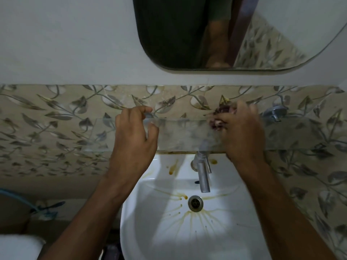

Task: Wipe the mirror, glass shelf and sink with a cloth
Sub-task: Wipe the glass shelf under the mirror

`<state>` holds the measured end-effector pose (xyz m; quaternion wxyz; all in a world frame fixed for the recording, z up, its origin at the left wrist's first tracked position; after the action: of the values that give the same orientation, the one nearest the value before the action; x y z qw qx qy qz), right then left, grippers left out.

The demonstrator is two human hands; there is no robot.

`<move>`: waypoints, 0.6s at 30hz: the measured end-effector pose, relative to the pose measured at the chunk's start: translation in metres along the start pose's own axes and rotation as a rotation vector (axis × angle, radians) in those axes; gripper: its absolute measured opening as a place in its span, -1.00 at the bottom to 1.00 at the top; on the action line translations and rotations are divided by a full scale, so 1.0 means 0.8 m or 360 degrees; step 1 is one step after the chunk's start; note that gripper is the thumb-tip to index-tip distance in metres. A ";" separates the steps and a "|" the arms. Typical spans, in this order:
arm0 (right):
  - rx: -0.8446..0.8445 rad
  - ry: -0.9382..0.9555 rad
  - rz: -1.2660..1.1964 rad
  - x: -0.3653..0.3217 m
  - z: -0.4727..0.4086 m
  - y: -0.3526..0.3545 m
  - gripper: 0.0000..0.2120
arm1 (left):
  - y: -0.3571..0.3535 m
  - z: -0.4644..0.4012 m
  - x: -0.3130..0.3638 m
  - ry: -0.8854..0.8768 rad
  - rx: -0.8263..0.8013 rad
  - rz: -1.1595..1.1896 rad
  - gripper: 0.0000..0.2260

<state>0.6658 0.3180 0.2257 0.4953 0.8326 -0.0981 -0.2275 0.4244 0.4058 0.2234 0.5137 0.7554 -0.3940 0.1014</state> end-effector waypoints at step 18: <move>0.0005 0.0002 -0.0175 -0.042 0.016 -0.041 -0.50 | -0.067 -0.001 0.079 -0.0203 -0.0351 0.0110 -0.68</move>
<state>0.6286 0.3372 0.2017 0.4809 0.8377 -0.0524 -0.2537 0.5044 0.3838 0.2214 0.5638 0.6852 -0.4604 0.0270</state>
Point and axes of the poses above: each hand's wrist, its own z-axis away from the middle knuckle, its own y-axis out of the back of the hand, x = y × z, the point moved 10 cm from there along -z, towards the middle knuckle, and after that the axes turned 6 degrees about -z, right-handed, at the moved point
